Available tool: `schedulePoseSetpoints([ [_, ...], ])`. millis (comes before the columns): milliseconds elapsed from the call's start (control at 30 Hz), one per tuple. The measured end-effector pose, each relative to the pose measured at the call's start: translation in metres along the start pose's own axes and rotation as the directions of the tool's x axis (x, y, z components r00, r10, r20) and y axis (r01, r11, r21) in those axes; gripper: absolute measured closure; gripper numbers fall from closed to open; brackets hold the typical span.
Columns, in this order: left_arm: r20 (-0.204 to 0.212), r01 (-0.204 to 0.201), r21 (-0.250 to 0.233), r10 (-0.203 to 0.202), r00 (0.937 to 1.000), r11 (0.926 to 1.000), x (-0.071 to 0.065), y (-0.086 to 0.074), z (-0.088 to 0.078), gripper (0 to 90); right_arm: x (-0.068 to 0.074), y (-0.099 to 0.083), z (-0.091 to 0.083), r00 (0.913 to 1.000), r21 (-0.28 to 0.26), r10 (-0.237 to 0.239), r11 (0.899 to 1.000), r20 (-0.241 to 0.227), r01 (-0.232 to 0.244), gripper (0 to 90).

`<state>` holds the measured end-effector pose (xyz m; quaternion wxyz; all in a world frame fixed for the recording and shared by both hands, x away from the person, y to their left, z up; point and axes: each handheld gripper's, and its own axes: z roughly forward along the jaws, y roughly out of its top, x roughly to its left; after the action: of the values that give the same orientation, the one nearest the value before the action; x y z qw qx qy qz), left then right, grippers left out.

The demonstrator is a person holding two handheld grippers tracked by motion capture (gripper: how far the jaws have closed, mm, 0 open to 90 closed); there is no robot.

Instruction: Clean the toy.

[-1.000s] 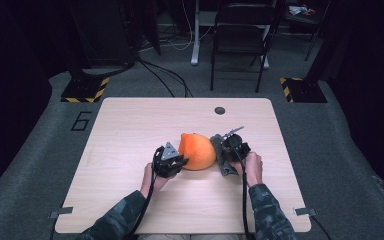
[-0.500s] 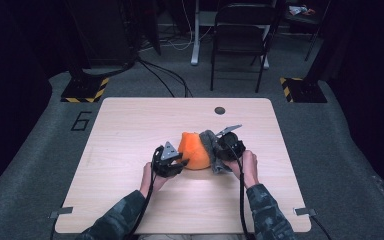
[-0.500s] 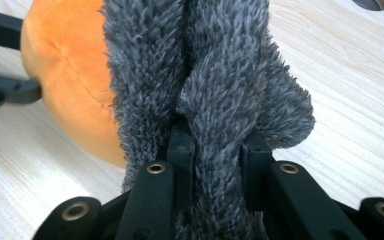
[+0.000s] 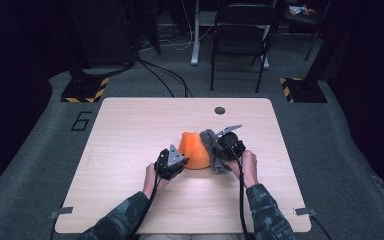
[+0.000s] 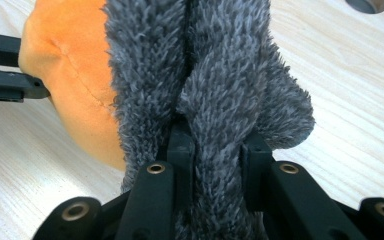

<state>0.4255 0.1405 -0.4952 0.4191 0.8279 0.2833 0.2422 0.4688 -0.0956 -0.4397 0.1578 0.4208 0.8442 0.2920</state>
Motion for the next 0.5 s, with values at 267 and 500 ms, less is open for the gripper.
schedulePoseSetpoints([
  [267,0.057,0.068,-0.003,-0.067,0.9961,0.9977,0.004,0.007,-0.008,81.6,0.021,0.016,-0.025,0.999,-0.082,-0.043,0.996,-0.015,0.042,73.0],
  [500,0.085,0.08,-0.009,-0.079,0.9932,0.9967,-0.003,0.012,-0.012,81.7,0.058,0.024,-0.026,0.9892,-0.095,-0.147,0.985,-0.006,0.145,72.9],
])
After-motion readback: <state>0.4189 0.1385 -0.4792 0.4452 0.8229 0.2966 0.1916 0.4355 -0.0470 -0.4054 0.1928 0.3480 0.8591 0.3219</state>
